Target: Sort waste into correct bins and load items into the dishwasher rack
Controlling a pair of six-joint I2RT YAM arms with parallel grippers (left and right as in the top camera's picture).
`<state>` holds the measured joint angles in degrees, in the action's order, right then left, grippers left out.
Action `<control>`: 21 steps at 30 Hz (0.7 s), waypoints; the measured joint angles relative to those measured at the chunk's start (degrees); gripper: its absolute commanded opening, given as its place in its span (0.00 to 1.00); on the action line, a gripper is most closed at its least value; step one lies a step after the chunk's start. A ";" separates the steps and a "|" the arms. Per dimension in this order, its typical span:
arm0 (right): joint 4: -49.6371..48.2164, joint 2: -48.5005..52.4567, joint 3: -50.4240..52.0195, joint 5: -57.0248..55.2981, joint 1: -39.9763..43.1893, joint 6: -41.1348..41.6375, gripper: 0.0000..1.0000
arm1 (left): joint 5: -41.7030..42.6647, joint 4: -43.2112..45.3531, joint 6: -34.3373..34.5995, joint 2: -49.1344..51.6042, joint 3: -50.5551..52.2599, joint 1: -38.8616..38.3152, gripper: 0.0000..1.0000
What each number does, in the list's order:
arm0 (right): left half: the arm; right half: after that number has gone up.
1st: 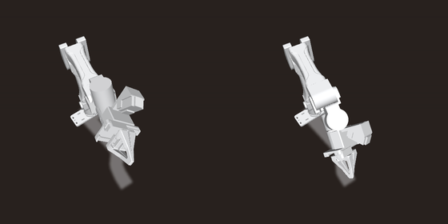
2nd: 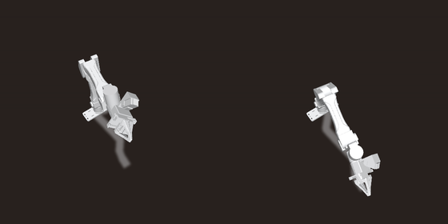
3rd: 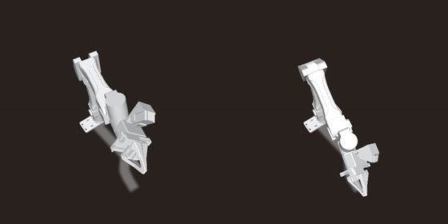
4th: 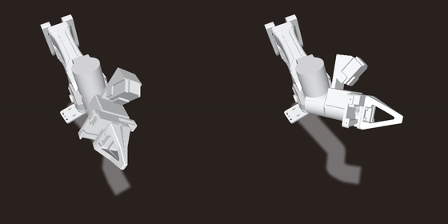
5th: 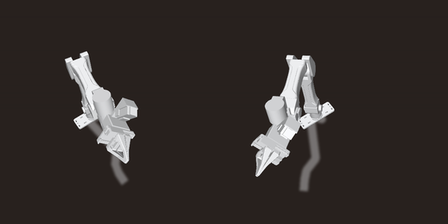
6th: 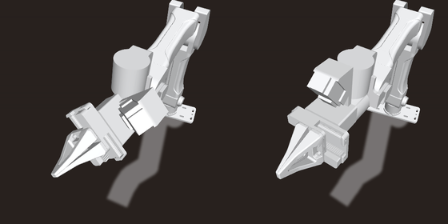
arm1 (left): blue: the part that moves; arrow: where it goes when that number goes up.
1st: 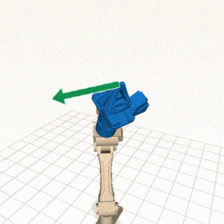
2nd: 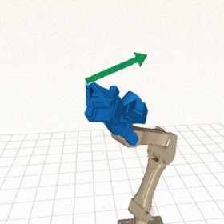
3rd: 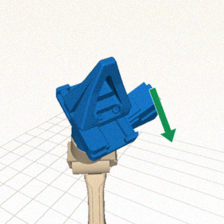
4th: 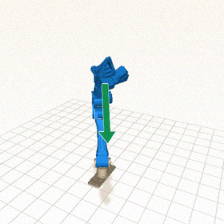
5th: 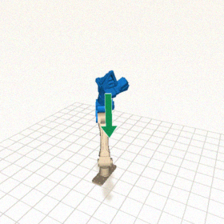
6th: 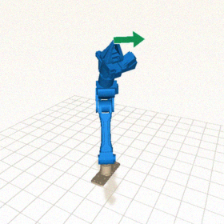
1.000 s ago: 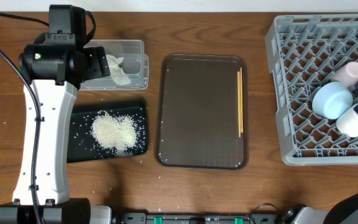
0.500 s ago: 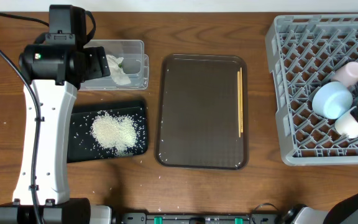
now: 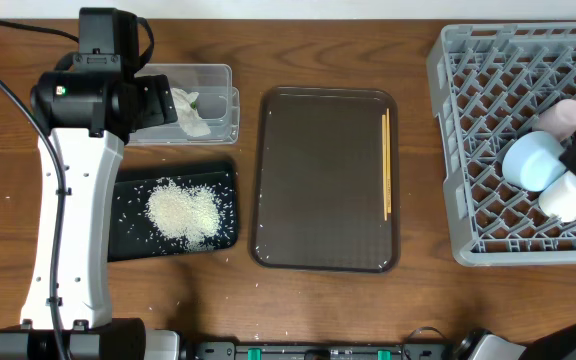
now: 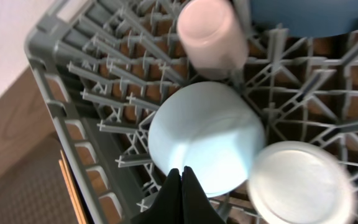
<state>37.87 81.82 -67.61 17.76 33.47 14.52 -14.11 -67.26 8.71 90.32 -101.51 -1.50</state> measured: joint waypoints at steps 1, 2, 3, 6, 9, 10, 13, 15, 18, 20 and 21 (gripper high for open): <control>-0.28 0.68 0.00 -0.44 -0.90 -0.02 0.01 | 0.00 -0.04 0.00 0.00 0.00 0.00 0.96; -0.68 1.62 0.00 -1.01 -1.95 -0.02 0.01 | 0.00 -0.02 0.00 0.00 0.00 0.00 0.96; -0.96 2.43 0.00 -1.27 -2.58 -0.02 0.01 | 0.00 -0.02 0.00 0.00 0.00 0.00 0.96; -1.79 5.22 0.00 -3.17 -4.55 0.24 0.01 | 0.00 -0.02 0.00 0.00 0.00 0.00 0.96; -1.86 7.50 0.00 -6.47 -5.53 1.79 0.01 | 0.00 -0.02 0.00 0.00 0.00 0.00 0.96; -1.84 7.80 0.00 -7.54 -5.62 2.29 0.01 | 0.00 -0.02 0.00 0.00 0.00 0.00 0.96; -2.01 7.93 0.00 -10.16 -5.68 3.87 0.01 | 0.00 -0.02 0.00 0.00 0.00 0.00 0.96; -2.10 7.93 0.00 -11.26 -5.70 4.48 0.01 | 0.00 -0.02 0.00 0.00 0.00 0.00 0.96; -2.08 7.93 0.00 -12.46 -5.70 4.90 0.01 | 0.00 -0.02 0.00 0.00 0.00 0.00 0.96; -1.75 7.93 0.00 -13.51 -5.70 5.09 0.01 | 0.00 -0.02 0.00 0.00 0.00 0.00 0.96; -1.68 7.93 0.00 -14.08 -5.70 5.27 0.01 | 0.00 -0.02 0.00 0.00 0.00 0.00 0.96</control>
<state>36.18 89.76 -67.61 3.68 27.77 19.79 -14.11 -67.29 8.71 90.32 -101.51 -1.50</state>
